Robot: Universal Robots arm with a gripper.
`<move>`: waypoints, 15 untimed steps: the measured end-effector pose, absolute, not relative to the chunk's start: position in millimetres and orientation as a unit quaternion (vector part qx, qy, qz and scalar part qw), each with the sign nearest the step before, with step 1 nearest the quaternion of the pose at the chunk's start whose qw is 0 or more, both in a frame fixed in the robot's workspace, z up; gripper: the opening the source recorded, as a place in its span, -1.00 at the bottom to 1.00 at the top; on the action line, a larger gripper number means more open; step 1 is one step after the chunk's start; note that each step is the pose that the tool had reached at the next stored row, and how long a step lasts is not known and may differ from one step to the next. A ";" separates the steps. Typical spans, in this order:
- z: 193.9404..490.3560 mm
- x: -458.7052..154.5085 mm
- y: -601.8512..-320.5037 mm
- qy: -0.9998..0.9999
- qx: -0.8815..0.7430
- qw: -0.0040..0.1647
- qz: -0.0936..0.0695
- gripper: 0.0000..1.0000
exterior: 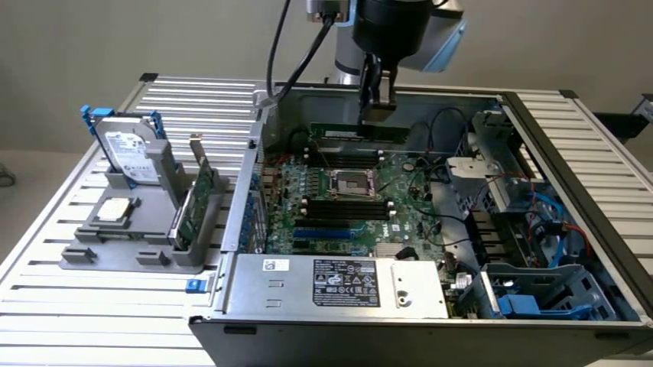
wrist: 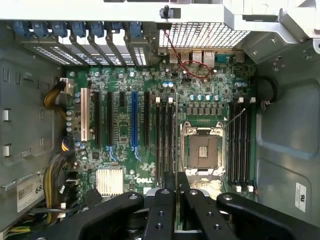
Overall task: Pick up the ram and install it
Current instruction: 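Pick up the ram and move it above insertion slot, then insert the ram into the slot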
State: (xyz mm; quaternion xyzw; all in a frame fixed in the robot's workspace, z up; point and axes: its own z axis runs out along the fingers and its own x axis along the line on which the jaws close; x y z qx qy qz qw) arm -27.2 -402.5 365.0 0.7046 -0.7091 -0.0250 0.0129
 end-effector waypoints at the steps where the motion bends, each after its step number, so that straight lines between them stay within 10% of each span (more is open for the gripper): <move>1: 364.1 -25.9 -402.2 -0.709 0.705 0.013 -0.025 -0.73; 15: 363.8 -25.5 -402.2 -0.709 0.705 0.013 -0.025 -0.73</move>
